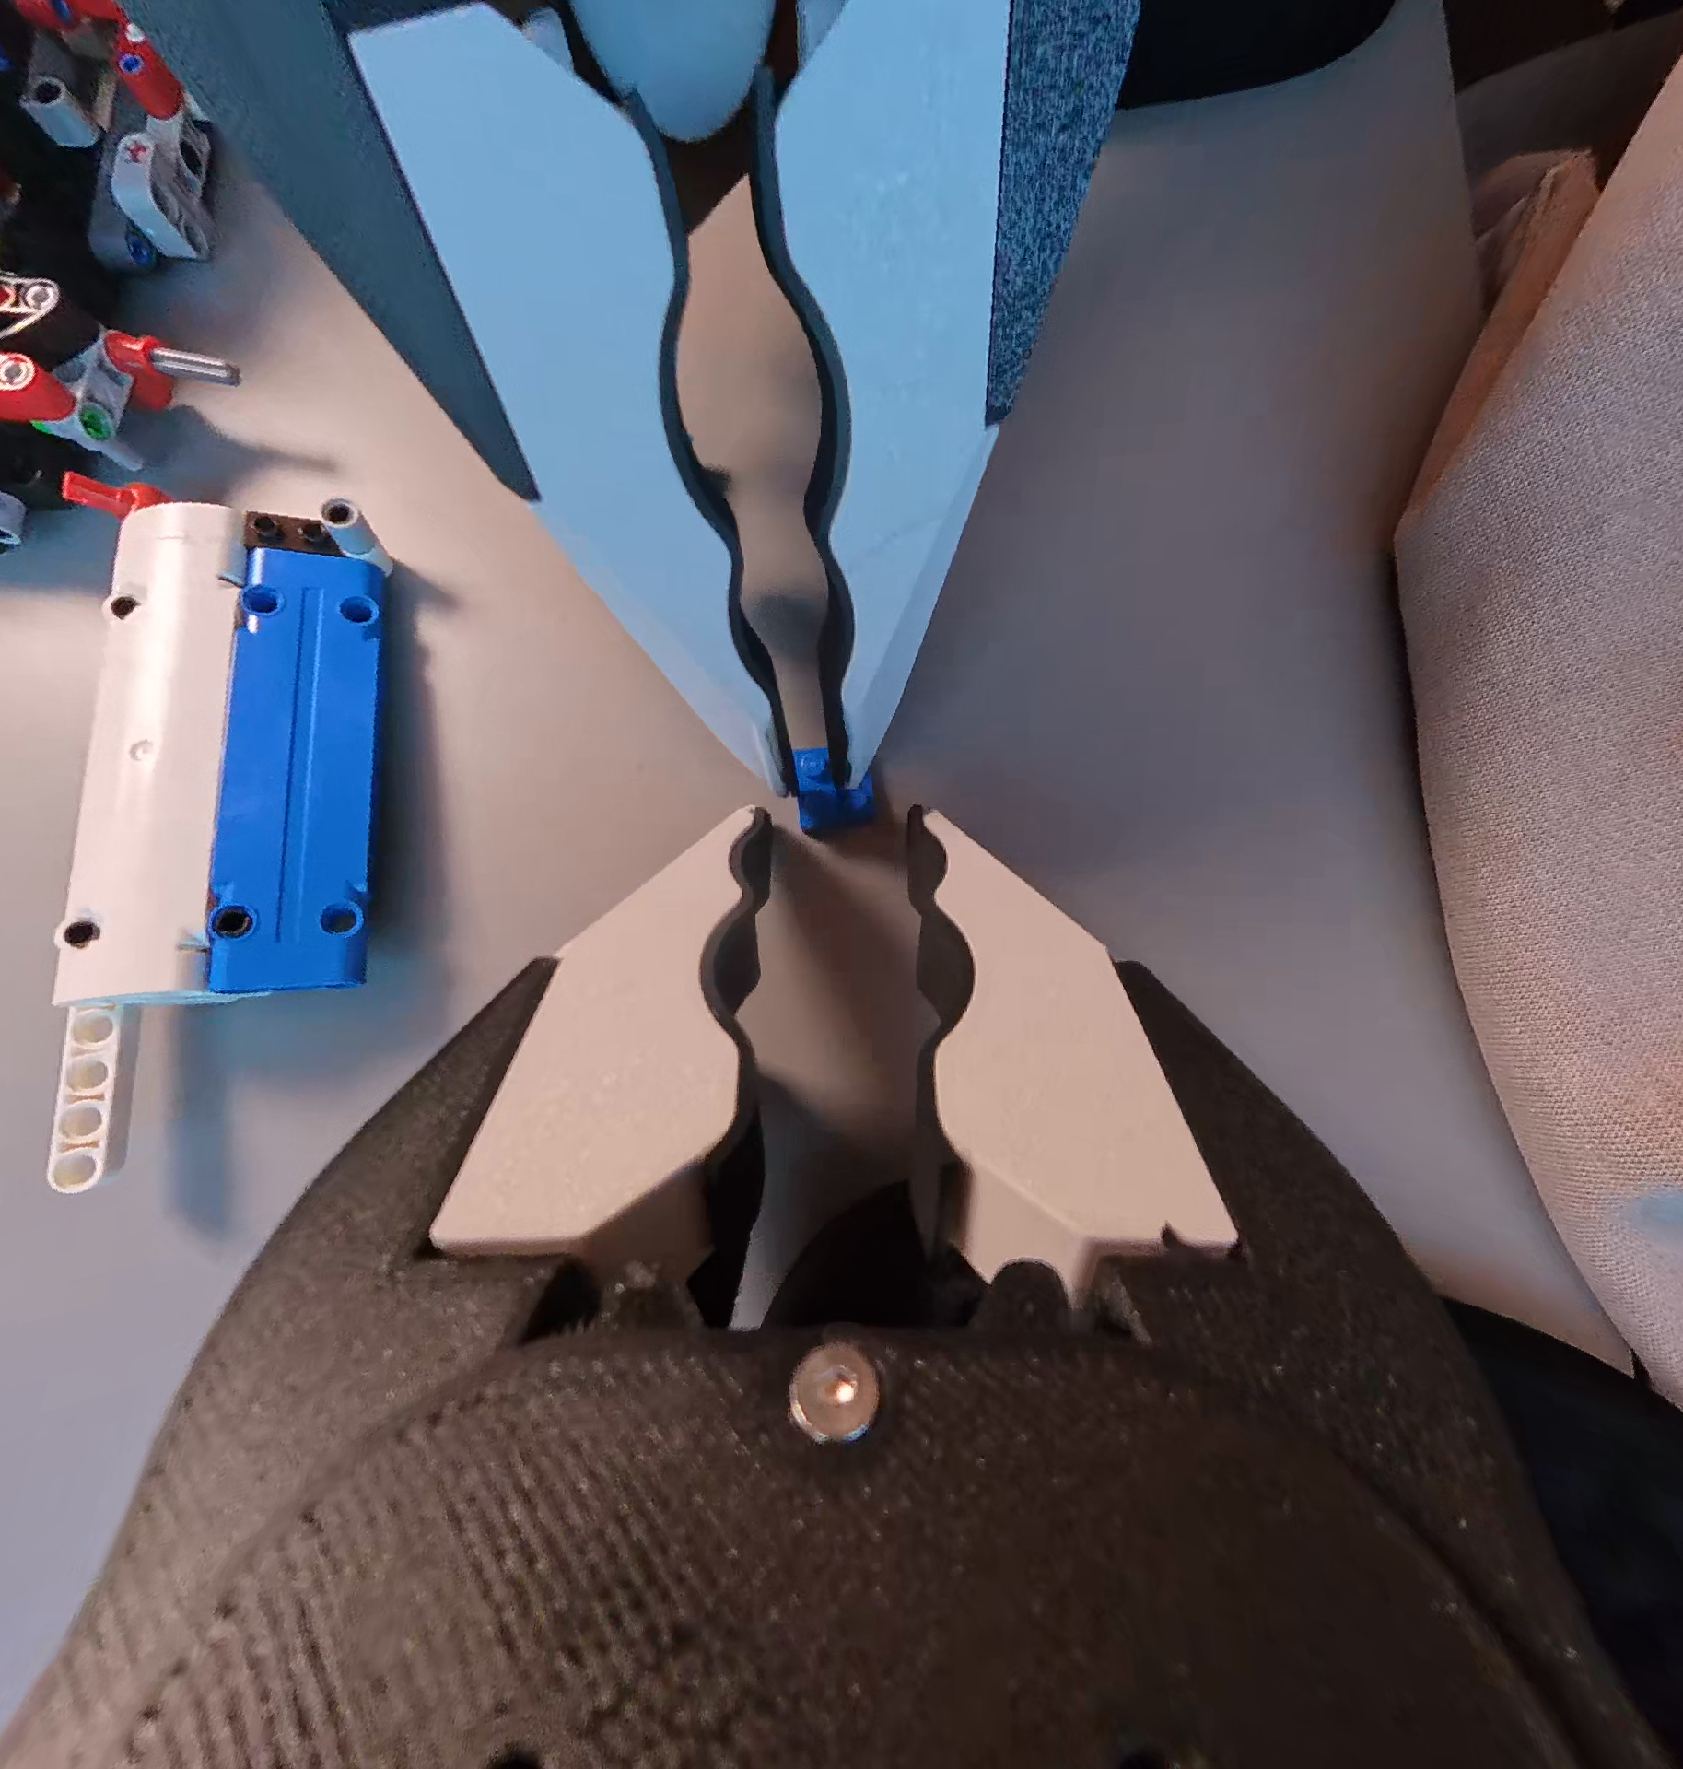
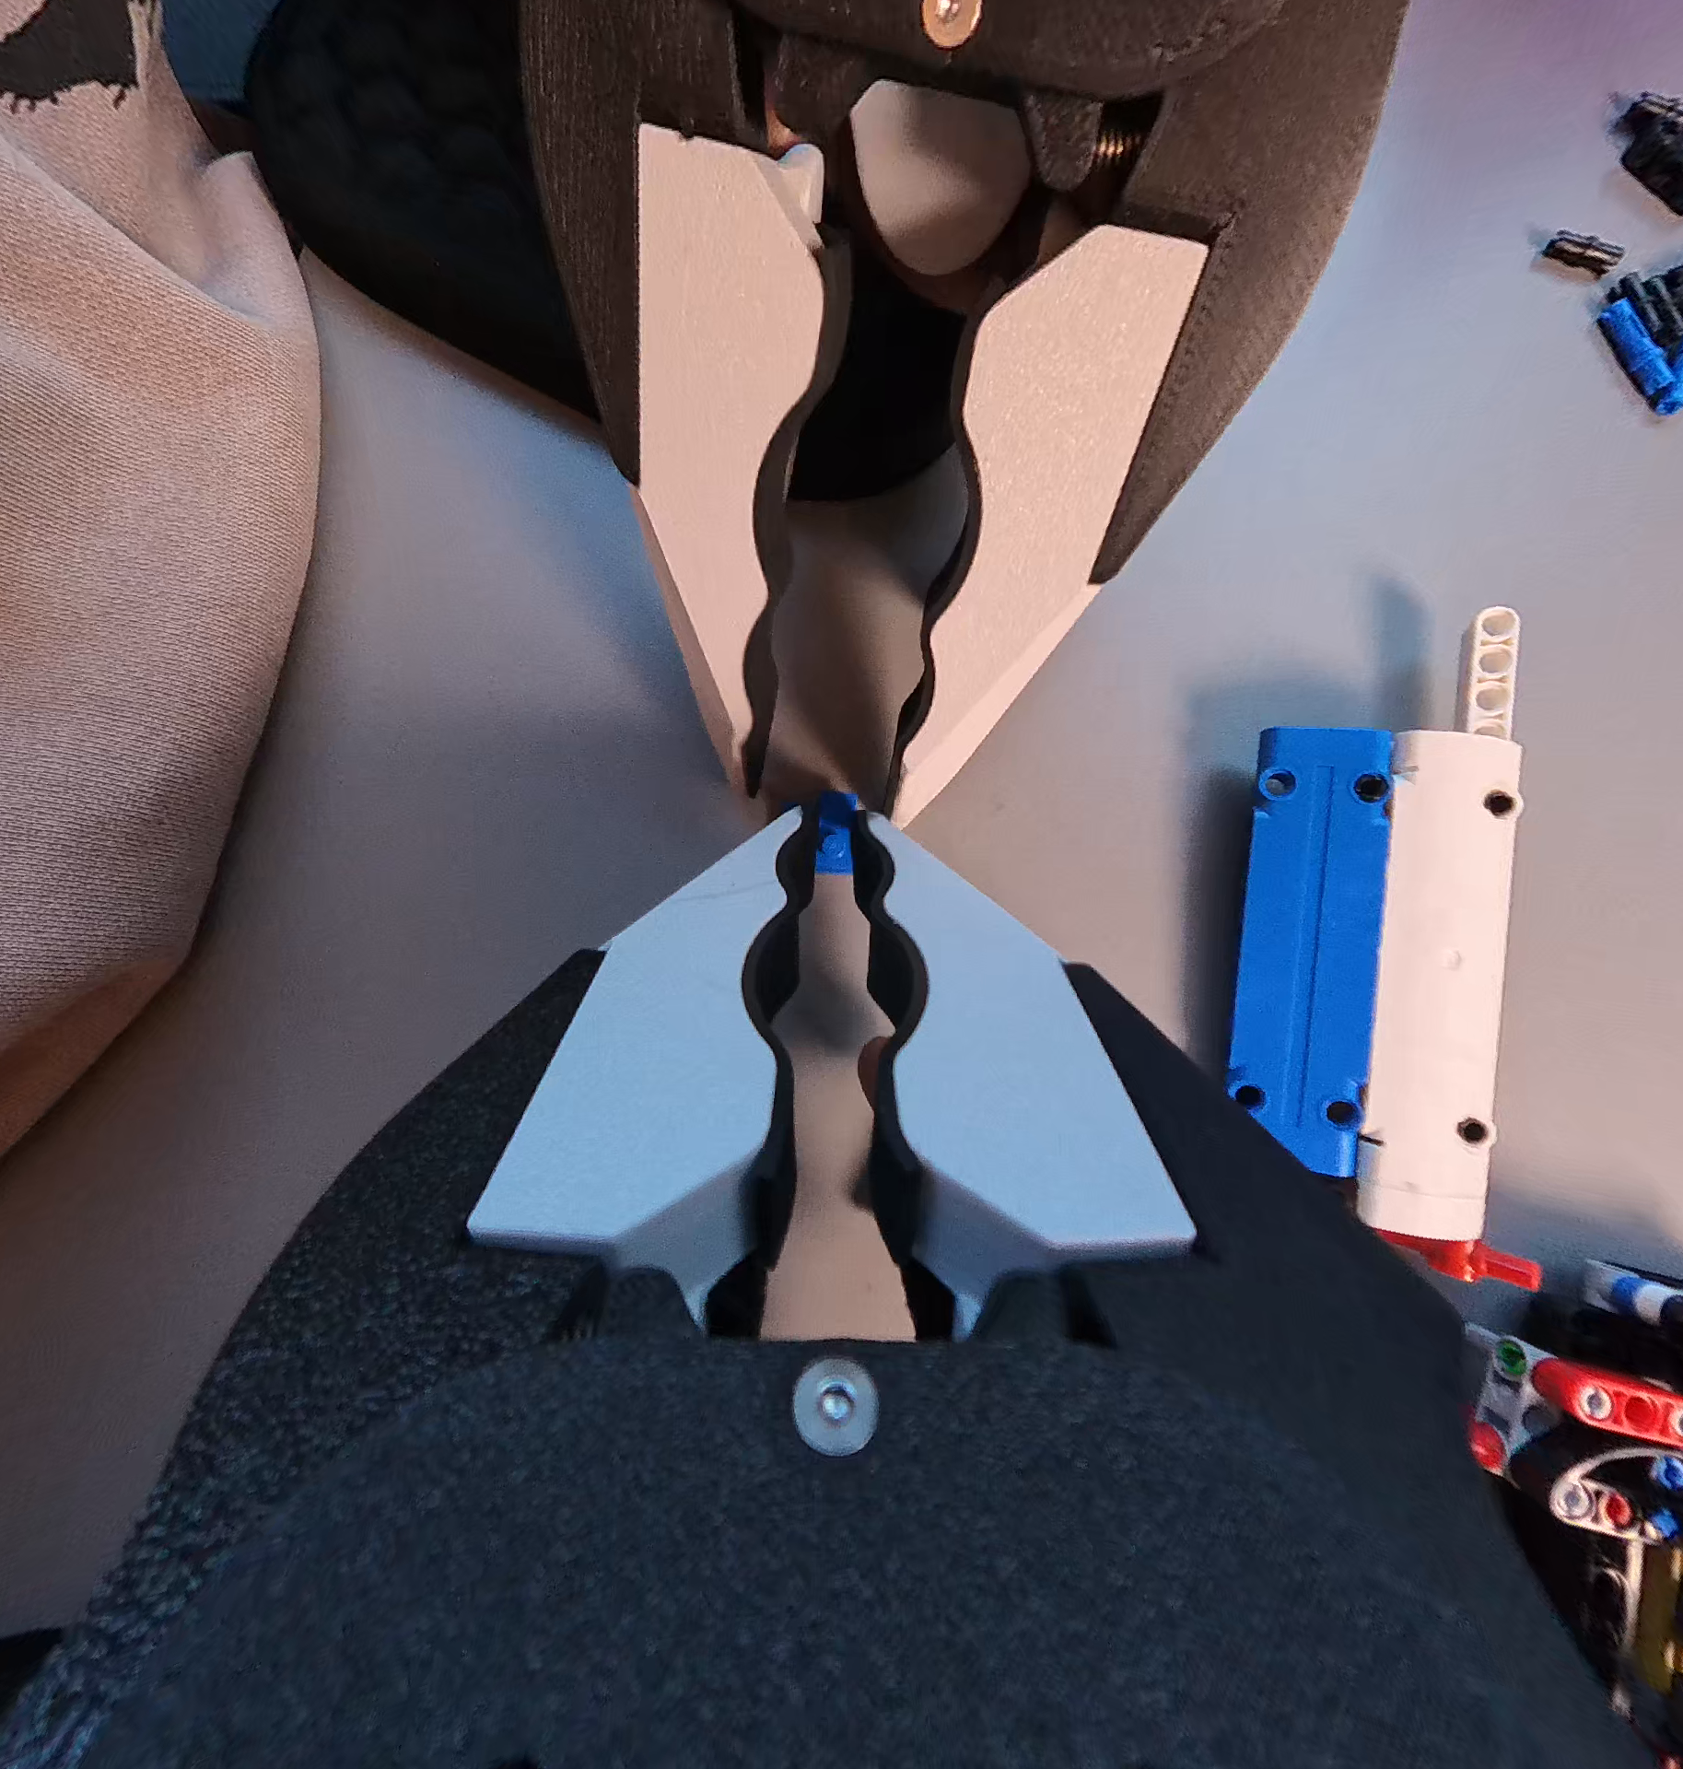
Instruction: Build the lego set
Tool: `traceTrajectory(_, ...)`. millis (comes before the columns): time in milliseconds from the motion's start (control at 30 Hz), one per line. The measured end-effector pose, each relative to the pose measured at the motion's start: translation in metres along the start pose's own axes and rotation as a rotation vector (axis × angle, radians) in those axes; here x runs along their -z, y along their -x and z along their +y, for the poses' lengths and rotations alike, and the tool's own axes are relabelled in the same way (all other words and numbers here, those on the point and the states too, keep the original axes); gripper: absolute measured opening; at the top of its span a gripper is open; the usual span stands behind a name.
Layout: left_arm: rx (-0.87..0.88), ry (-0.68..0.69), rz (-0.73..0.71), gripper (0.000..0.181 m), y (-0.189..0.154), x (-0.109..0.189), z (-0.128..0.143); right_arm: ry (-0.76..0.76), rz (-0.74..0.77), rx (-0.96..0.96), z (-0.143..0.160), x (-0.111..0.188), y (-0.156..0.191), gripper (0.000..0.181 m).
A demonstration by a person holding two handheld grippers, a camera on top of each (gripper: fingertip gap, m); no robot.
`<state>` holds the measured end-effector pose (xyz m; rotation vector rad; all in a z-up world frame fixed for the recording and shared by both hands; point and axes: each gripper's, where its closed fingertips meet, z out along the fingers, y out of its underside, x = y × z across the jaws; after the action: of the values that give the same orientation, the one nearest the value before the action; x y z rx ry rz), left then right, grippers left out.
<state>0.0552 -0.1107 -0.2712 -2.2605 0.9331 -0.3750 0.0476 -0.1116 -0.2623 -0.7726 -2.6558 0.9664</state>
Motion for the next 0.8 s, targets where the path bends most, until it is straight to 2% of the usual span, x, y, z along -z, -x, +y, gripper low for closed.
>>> traceTrajectory(433,0.004,-0.005,-0.002,0.015,0.0008,-0.0023,-0.0021,0.066,-0.016,0.008,0.0034,-0.0018,-0.0002,0.001)
traceTrajectory(800,0.012,-0.010,0.003,0.014,0.0001,-0.0028,-0.0023,0.201,0.112,0.166,0.0051,-0.0033,0.0002,0.001)
